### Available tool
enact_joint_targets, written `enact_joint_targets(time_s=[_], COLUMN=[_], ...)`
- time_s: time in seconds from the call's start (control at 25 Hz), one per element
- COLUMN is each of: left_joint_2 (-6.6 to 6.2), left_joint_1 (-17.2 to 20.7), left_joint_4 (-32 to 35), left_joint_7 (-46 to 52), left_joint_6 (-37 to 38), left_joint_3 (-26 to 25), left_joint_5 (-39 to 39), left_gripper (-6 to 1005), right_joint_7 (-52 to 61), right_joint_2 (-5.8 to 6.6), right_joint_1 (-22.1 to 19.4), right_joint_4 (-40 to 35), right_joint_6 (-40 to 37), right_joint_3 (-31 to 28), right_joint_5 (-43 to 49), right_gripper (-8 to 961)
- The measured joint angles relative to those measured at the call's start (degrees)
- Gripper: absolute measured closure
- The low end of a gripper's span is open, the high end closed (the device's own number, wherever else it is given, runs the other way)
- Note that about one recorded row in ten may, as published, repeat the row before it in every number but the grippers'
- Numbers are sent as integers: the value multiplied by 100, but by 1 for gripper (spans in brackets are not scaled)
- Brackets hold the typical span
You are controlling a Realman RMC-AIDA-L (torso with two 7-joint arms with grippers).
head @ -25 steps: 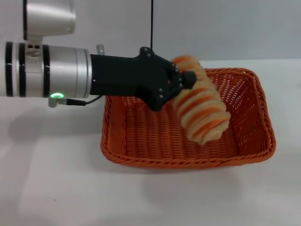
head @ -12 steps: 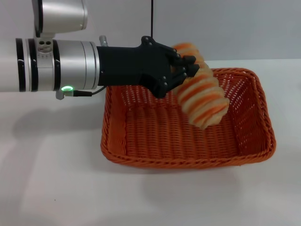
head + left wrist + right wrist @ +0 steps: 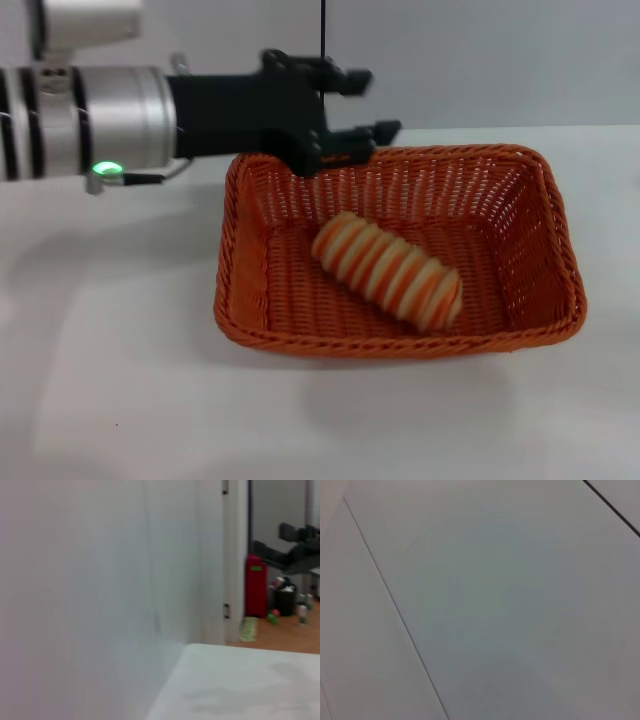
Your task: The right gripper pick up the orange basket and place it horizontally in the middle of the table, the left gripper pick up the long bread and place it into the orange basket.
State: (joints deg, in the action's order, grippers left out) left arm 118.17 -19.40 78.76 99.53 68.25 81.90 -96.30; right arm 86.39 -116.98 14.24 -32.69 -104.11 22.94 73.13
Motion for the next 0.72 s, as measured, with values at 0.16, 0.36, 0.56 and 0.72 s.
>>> enact_joint_targets(time_s=[0.16,0.36,0.56,0.72], left_joint_2=[-9,-8,-2,-3], left_joint_1=[254,612,934,1102], left_joint_4=[141,180,-324,-1291], left_joint_7=[-245,-725,-1280,-1938], left_joint_6=[32,92,150,343], left_joint_3=[-639,-1402,-1931,-2403], left_joint_5=[18,209,918,1733], left_gripper=[369,281,278,275], right_joint_7=[1,3,1,-61], right_joint_2=[9,37,52,70], right_joint_1=[-19,-35,3,51], right_joint_4=[0,-2,0,0], right_joint_6=[-14,-7,49,67], right_joint_3=[-28,-29,5,9], right_joint_5=[0,0,0,0], right_gripper=[332,332,332,332])
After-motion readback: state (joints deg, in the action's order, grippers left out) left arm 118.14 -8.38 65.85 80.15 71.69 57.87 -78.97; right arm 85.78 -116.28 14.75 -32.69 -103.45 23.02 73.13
